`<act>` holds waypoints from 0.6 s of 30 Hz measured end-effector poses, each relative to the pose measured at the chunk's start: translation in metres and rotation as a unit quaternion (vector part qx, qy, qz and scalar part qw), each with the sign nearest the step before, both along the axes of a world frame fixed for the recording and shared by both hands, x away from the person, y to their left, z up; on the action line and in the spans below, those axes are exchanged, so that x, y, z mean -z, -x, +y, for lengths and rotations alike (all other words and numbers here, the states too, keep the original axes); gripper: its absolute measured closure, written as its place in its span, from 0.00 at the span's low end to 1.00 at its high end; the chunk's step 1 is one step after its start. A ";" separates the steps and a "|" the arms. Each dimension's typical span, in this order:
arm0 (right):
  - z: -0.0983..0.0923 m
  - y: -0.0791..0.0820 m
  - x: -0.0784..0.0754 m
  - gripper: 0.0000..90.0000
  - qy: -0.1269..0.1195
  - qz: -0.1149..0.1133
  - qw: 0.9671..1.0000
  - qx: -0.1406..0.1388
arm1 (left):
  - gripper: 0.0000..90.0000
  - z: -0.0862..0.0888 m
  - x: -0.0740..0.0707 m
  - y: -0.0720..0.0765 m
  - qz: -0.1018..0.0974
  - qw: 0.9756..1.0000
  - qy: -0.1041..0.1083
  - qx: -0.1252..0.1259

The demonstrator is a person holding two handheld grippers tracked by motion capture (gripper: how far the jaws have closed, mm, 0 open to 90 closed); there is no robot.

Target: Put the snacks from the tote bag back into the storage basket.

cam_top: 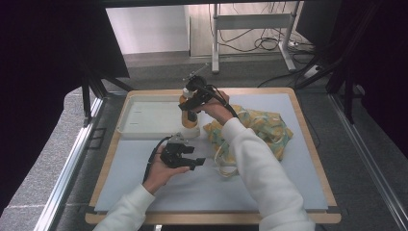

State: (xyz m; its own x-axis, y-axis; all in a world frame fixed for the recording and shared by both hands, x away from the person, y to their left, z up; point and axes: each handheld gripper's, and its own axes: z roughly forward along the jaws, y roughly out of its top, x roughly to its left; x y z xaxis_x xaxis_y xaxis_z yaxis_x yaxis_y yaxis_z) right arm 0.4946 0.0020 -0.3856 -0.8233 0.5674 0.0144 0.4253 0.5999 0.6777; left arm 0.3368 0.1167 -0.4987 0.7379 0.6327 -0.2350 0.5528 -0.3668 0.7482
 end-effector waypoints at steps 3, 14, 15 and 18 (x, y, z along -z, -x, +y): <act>0.003 -0.003 0.006 0.34 0.002 0.003 1.000 0.002 | 0.34 0.000 0.000 0.000 0.001 1.000 -0.001 -0.001; 0.009 -0.009 0.026 0.34 0.020 0.010 1.000 0.005 | 0.34 -0.001 0.001 0.001 0.000 1.000 -0.004 0.000; 0.010 -0.010 0.027 0.34 0.021 0.011 1.000 0.006 | 0.34 -0.001 0.001 0.001 0.000 1.000 -0.005 0.000; 0.012 -0.010 0.033 0.34 0.029 0.014 0.999 0.003 | 0.34 -0.001 0.001 0.001 -0.001 1.000 -0.006 -0.001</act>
State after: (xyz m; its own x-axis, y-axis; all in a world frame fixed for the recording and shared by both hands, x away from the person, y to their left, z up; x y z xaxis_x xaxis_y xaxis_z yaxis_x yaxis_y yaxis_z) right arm 0.5050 0.0144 -0.4185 -0.8193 0.5733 0.0051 0.4479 0.6346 0.6298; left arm 0.3362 0.1157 -0.4998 0.7369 0.6371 -0.2258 0.5526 -0.3754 0.7441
